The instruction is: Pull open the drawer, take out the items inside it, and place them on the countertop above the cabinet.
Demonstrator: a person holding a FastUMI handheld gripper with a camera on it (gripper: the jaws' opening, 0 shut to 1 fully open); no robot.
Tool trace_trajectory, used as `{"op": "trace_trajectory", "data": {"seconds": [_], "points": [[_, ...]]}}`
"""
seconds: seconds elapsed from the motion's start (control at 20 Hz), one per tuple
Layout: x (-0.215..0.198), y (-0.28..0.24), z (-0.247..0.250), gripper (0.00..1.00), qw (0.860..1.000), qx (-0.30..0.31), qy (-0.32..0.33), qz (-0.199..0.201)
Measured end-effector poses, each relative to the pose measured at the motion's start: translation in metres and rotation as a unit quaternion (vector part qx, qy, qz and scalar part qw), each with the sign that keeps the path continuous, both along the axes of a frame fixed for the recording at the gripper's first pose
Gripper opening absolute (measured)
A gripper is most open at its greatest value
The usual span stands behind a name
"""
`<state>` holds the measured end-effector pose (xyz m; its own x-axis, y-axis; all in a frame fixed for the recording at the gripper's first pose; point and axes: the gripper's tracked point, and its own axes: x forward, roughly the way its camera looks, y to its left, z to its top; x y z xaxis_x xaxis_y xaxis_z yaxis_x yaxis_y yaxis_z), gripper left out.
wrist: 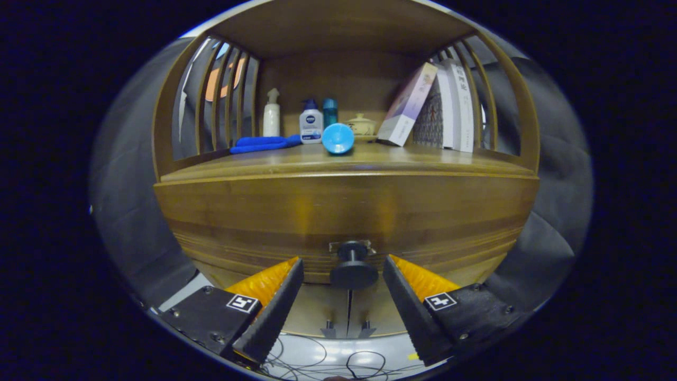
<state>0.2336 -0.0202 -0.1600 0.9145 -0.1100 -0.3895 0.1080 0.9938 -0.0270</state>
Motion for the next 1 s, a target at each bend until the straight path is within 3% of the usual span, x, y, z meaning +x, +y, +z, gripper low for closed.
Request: {"op": "trace_trajectory", "data": {"seconds": [0.25, 0.6, 1.0], "points": [[-0.047, -0.004, 0.038, 0.99, 0.999, -0.019, -0.031, 0.038], [-0.12, -0.018, 0.097, 0.99, 0.991, -0.036, -0.124, 0.036], [-0.203, -0.001, 0.133, 0.99, 0.987, 0.002, -0.153, 0.051]]}}
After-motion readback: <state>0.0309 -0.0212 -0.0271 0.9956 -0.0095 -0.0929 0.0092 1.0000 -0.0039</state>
